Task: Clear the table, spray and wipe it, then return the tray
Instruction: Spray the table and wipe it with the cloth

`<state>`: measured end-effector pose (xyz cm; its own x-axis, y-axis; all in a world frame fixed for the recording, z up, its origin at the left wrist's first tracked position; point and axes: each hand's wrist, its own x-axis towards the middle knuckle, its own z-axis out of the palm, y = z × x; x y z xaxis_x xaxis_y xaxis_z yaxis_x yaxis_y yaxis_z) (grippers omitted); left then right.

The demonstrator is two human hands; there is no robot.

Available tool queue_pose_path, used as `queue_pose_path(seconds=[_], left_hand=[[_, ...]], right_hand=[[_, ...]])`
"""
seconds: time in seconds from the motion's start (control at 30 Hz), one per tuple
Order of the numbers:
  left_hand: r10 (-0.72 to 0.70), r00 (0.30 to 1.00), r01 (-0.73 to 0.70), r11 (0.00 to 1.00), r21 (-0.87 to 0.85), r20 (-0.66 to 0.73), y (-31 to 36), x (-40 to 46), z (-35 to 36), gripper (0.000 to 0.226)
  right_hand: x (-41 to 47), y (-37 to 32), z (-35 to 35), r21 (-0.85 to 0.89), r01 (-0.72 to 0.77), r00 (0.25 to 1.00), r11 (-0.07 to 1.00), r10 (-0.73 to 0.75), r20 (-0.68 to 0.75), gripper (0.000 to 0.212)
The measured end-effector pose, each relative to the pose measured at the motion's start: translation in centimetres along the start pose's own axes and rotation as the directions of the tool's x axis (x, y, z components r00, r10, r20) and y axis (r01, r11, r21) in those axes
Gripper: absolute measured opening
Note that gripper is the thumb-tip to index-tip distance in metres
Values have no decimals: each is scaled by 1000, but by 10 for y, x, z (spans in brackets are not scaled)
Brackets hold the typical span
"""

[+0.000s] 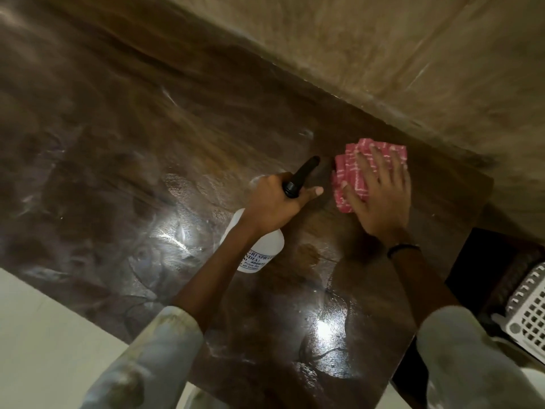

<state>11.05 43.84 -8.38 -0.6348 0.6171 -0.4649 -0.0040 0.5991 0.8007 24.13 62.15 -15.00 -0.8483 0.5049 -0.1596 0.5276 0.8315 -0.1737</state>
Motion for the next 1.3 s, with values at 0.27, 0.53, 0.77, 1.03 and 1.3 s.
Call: queue_pose_path(seconds=[0.27,0.53,0.77,1.03,1.3], left_hand=[[36,999,-36,999,38,14,3,-6,-2,30],[56,995,-60,996,59,79,-6,-28,-6,29],[-40,980,9,988,156,196,-30,-72,20,31],[-51,985,8,967,253,166,-26,-95,37,45],[-76,993,52,971,235,94,-44,-109,21,33]], right_hand=[[69,-66,4,37,-148,989,988,148,-18,74],[-2,-38,8,34,31,1000,999,-31,1,68],[-78,-7,15,132,-418,900,899,430,-74,73],[-134,-13,24,130,-383,915,914,395,-79,69],[-109,-33,26,78,-417,904,905,422,-65,72]])
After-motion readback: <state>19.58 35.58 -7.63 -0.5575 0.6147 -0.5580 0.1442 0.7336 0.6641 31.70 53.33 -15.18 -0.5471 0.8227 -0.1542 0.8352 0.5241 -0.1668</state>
